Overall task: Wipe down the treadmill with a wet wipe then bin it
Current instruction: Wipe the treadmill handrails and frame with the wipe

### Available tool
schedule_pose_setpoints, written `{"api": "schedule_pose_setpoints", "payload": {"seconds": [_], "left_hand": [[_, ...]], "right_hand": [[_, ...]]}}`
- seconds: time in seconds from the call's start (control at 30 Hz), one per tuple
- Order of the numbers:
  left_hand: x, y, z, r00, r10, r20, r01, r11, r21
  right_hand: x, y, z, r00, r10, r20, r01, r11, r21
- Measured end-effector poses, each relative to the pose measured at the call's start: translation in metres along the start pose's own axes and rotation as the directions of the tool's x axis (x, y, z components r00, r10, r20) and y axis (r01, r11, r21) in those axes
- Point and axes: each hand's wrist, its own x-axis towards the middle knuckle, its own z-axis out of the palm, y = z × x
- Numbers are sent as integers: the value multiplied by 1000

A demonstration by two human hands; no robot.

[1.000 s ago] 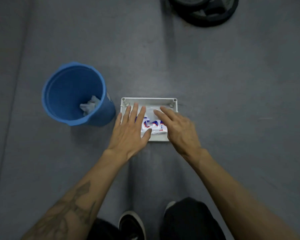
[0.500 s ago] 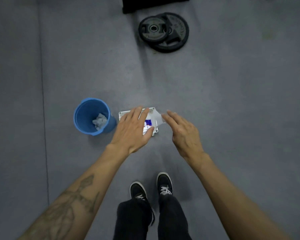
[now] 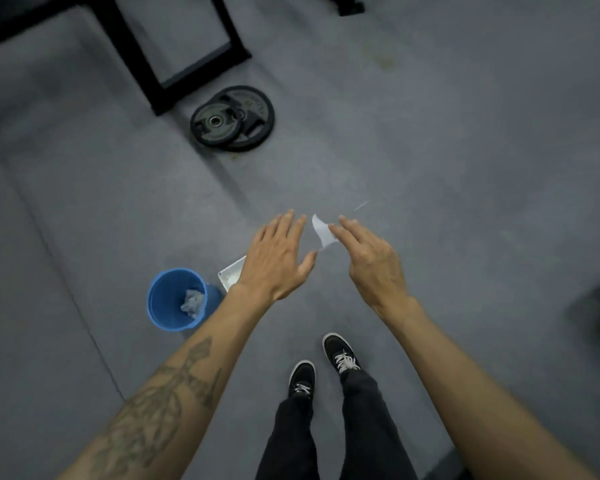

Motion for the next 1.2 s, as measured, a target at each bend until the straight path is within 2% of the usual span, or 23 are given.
{"api": "schedule_pose_setpoints", "payload": {"seconds": [0.1,0.2,0.43,0.73,0.83,0.97,1.2], "left_hand": [[-5,24,-14,997,59,49,-61,998,27],[-5,55,-24,981,178,82,-183,981,70],[-9,166,-20,870,476,129,-491,862,131],[-81,361,8,607,771,191,-794,597,114],[-114,422,22,516,830,211,-857,504,110],[-167,501,49,367,903,224,-930,355,92],[-257,619,98,132,948,290,-991,124,43]], "right_hand": [[-22,-1,-27,989,124,-80,-124,992,-3],[-50,4,-57,954,258,-154,-259,966,12],[-147,28,-147,774,498,-390,-539,842,6],[-322,62,-242,493,699,-517,-812,584,16],[-382,63,-269,397,727,-560,-871,492,20],[-465,67,-302,284,787,-548,-922,381,69],[-598,67,-347,28,750,-661,-980,151,129]]}}
